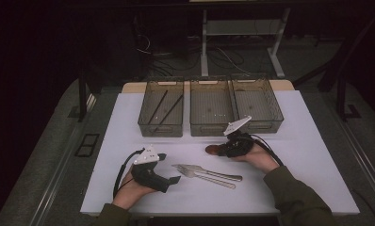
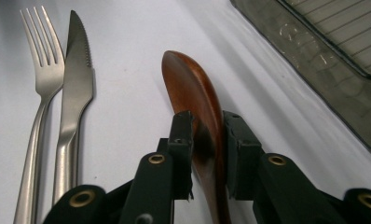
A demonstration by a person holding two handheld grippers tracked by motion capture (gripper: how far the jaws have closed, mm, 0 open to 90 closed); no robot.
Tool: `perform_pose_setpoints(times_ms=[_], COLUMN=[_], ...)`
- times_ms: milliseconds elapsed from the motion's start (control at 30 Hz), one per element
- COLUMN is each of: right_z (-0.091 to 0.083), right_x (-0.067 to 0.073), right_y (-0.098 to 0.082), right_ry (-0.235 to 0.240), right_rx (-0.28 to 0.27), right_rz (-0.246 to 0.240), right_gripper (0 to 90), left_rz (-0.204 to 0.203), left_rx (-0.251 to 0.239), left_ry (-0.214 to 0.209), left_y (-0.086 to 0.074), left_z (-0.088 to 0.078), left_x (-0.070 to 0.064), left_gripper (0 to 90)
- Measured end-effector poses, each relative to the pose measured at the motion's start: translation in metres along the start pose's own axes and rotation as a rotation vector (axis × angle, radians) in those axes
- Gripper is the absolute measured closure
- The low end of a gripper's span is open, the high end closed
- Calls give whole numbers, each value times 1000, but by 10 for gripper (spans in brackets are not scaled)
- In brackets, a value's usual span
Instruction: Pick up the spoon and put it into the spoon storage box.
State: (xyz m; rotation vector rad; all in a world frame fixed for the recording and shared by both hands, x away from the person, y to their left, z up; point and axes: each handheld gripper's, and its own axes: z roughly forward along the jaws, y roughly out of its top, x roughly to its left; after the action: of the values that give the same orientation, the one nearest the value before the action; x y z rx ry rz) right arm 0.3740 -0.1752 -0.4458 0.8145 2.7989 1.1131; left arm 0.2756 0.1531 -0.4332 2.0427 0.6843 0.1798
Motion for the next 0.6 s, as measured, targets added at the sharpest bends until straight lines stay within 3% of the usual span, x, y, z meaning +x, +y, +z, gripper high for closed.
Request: perform_pose_setpoints(times_ms=[600], right_z=[-4], right_x=[-3], right_y=[0], right_ry=[43], right_rx=[8], right_rz=[22], right_gripper=[803], left_rz=[6], left_rx=[1], left_ry=[-7], left_y=[0], left_z=[0], left_x=[-1], left_gripper=[7])
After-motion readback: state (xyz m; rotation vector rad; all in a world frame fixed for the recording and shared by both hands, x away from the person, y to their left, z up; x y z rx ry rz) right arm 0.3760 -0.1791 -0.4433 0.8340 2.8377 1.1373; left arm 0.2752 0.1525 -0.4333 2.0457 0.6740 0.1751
